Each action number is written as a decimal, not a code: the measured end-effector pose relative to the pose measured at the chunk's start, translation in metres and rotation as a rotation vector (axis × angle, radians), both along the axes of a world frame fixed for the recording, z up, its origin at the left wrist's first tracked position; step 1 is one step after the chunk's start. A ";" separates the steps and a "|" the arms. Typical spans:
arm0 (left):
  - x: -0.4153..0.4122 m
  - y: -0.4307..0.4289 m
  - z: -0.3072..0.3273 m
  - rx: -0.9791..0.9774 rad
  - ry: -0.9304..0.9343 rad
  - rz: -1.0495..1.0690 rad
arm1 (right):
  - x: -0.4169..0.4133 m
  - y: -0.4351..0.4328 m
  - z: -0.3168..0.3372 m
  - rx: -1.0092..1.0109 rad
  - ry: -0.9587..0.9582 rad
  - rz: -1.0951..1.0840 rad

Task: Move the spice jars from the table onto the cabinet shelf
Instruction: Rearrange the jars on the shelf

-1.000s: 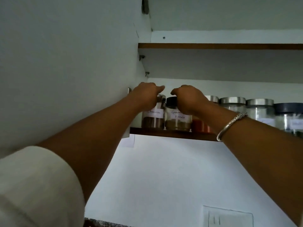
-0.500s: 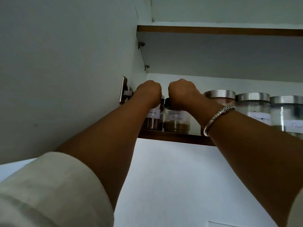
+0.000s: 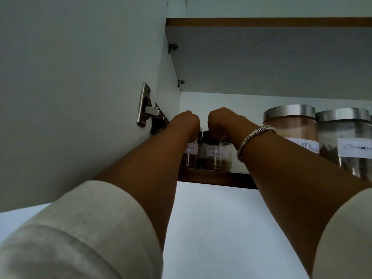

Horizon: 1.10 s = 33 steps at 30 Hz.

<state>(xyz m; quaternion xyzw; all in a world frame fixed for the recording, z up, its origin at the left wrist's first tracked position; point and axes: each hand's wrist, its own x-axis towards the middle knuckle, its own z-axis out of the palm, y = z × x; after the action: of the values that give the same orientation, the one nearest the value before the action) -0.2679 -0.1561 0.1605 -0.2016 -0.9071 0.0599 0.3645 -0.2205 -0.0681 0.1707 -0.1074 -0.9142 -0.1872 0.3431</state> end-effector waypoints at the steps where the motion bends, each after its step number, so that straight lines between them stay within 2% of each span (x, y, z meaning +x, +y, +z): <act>1: -0.003 0.001 0.000 -0.028 0.005 0.014 | -0.002 0.002 0.001 0.005 -0.016 -0.008; 8: -0.015 0.007 0.007 -0.214 -0.088 0.101 | -0.026 0.009 0.004 -0.077 -0.077 -0.008; 16: -0.020 0.004 -0.003 -0.131 -0.189 0.052 | -0.028 0.008 0.000 -0.064 -0.058 0.032; 25: -0.012 0.007 -0.010 -0.065 -0.098 -0.022 | -0.024 0.008 -0.006 -0.036 -0.075 0.039; 29: -0.014 0.005 -0.012 0.052 -0.039 -0.080 | -0.027 0.001 -0.014 -0.063 0.013 0.112; 33: 0.000 -0.004 -0.020 0.128 0.116 -0.173 | -0.018 -0.004 -0.022 -0.080 0.128 0.211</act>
<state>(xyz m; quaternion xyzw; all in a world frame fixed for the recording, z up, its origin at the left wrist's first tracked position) -0.2683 -0.1601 0.1402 -0.2514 -0.8657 -0.0183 0.4325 -0.2381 -0.0719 0.1491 -0.0360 -0.9033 -0.1060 0.4142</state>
